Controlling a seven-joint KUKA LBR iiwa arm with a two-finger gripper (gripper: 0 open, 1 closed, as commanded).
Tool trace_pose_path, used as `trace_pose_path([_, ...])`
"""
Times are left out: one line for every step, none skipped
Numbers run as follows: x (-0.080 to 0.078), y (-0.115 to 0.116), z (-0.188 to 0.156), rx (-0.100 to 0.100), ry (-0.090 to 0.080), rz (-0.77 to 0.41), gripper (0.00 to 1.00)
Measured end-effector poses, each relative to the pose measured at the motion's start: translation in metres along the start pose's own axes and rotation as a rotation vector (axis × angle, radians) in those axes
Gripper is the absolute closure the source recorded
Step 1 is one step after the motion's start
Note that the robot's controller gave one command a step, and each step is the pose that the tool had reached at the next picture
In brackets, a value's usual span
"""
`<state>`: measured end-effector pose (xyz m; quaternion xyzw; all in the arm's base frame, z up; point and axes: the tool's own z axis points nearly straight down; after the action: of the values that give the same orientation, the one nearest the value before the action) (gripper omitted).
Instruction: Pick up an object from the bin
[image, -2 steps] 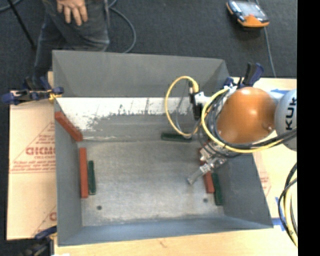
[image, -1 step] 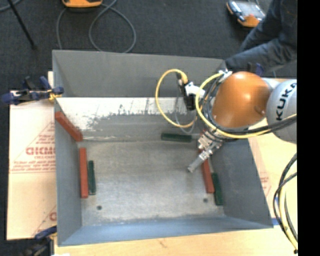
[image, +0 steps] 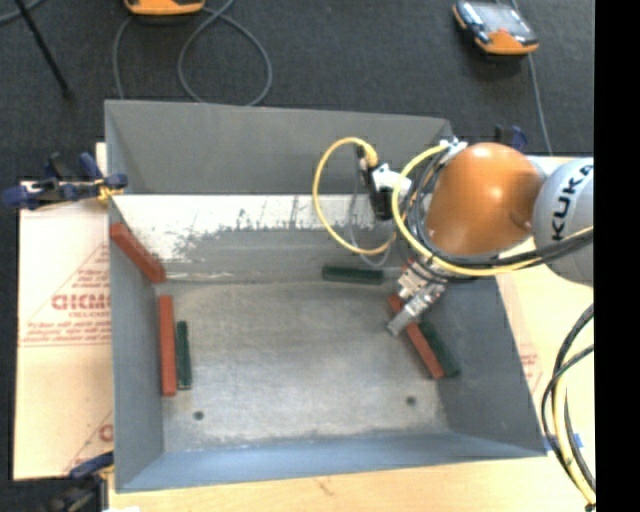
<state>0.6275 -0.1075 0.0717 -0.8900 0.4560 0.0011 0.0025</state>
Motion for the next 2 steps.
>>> trace_pose_path([-0.009,-0.019,0.000,-0.001,0.004,-0.504,1.00])
trace_pose_path([-0.009,0.020,-0.003,0.013,-0.002,-0.550,1.00])
